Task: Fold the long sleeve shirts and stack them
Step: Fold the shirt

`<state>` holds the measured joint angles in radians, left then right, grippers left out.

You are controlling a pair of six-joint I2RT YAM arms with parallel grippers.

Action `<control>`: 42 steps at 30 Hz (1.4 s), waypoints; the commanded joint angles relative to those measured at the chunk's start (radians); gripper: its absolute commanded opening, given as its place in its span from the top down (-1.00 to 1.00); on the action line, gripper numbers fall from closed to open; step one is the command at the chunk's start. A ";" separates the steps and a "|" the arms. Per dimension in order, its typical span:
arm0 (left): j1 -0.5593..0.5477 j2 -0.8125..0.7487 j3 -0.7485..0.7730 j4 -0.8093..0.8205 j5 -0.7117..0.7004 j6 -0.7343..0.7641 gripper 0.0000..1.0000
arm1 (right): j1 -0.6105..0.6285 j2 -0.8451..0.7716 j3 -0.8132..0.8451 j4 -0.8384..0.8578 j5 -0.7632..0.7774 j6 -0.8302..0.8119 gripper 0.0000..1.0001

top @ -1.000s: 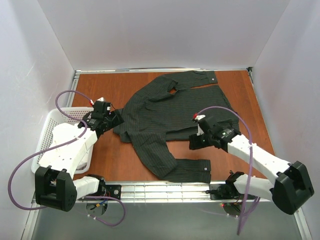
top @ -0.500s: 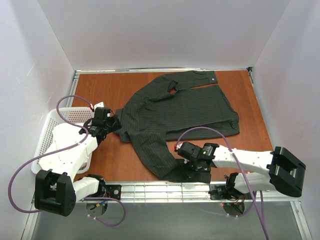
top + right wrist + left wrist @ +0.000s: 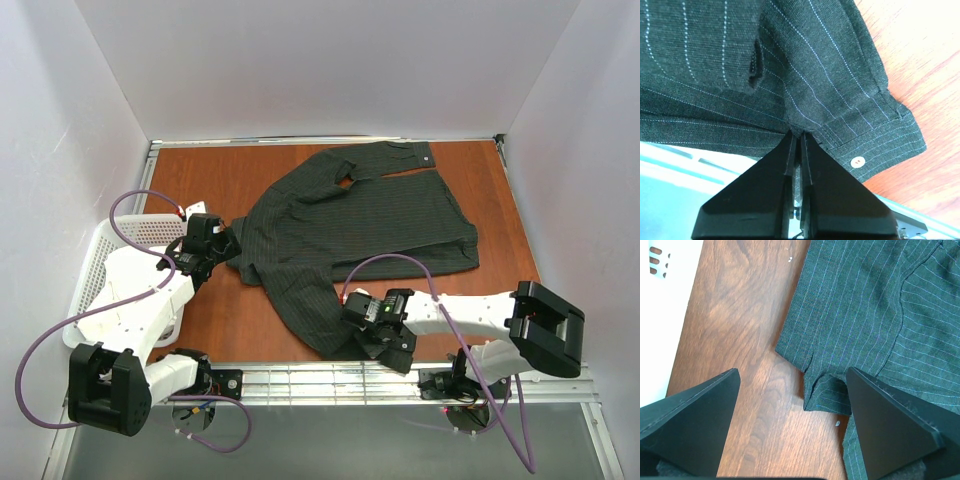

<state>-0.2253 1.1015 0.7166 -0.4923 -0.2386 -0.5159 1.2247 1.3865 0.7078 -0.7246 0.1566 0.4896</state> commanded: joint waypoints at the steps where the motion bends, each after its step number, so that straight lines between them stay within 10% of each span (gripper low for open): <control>1: 0.004 -0.029 -0.002 0.011 -0.027 0.011 -0.63 | 0.009 0.034 -0.001 -0.013 0.035 -0.002 0.97; 14: 0.004 -0.031 -0.005 0.011 -0.019 0.011 -0.63 | -0.284 0.095 0.675 -0.286 0.167 -0.259 0.97; 29: 0.004 -0.020 -0.005 0.015 0.035 0.011 -0.62 | -0.626 0.646 1.559 -0.256 0.172 -0.453 0.97; 42: 0.004 -0.012 -0.009 0.050 0.183 0.022 -0.49 | -0.677 0.681 1.492 0.184 0.163 -0.480 0.97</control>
<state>-0.2253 1.0988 0.7147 -0.4702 -0.1265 -0.5037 0.5457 2.0888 2.2055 -0.7155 0.3126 0.0372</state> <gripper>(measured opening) 0.750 0.019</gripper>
